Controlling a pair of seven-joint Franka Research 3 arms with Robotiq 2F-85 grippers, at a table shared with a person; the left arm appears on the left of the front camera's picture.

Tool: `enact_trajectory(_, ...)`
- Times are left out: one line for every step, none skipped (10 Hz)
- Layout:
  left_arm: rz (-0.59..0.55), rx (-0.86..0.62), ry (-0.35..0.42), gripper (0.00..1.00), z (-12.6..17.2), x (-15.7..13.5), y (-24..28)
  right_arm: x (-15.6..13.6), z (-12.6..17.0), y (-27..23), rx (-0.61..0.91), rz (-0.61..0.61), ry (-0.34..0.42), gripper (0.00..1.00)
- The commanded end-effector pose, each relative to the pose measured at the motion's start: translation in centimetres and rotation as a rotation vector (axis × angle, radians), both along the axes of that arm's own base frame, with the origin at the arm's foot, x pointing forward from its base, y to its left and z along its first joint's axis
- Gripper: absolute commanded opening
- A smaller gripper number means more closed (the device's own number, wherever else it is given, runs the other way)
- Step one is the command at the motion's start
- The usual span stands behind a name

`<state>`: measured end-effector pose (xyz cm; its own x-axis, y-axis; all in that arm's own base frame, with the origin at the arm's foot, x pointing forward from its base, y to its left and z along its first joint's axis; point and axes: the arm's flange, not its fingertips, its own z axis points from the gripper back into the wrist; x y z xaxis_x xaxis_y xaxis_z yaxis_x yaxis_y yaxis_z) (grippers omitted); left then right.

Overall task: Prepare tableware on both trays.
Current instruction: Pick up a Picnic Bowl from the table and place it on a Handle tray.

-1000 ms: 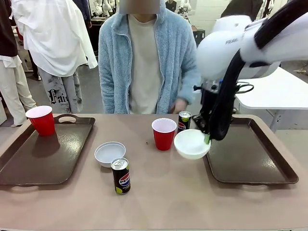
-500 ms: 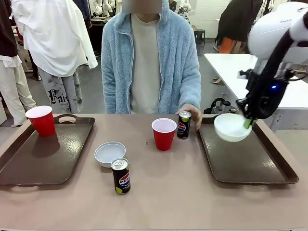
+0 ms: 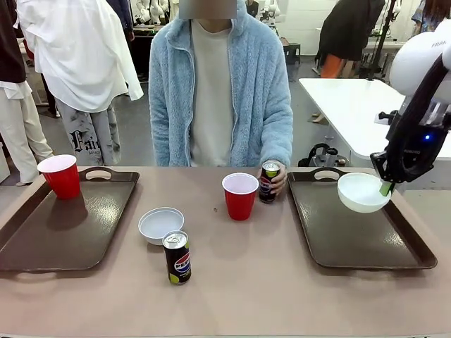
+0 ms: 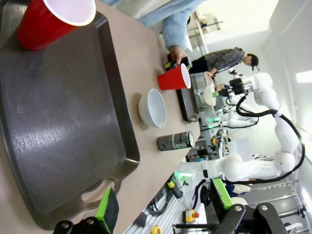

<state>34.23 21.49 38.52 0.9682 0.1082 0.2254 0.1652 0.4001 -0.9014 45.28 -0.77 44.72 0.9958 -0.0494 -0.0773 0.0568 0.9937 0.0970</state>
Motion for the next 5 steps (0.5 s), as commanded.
enact_trajectory(0.007, -0.018, -0.004, 1.00, 0.4, 0.1, 0.1, 0.4, -1.4, -0.2, -0.048, -0.043, -0.004, 0.00)
enact_trajectory(0.007, -0.018, -0.004, 1.00, 0.4, 0.1, 0.1, -1.7, 0.1, 1.4, -0.072, -0.068, -0.029, 0.00)
enact_trajectory(0.007, -0.018, -0.004, 1.00, 0.4, 0.1, 0.1, -5.1, 1.8, 3.0, -0.070, -0.112, 0.006, 0.00)
enact_trajectory(0.007, -0.018, -0.004, 1.00, 0.4, 0.1, 0.1, -11.9, 3.1, 5.4, -0.051, -0.102, 0.255, 0.00)
enact_trajectory(0.007, -0.018, -0.004, 1.00, 0.4, 0.1, 0.1, -15.9, 4.0, 6.1, -0.106, -0.077, 0.242, 0.00)
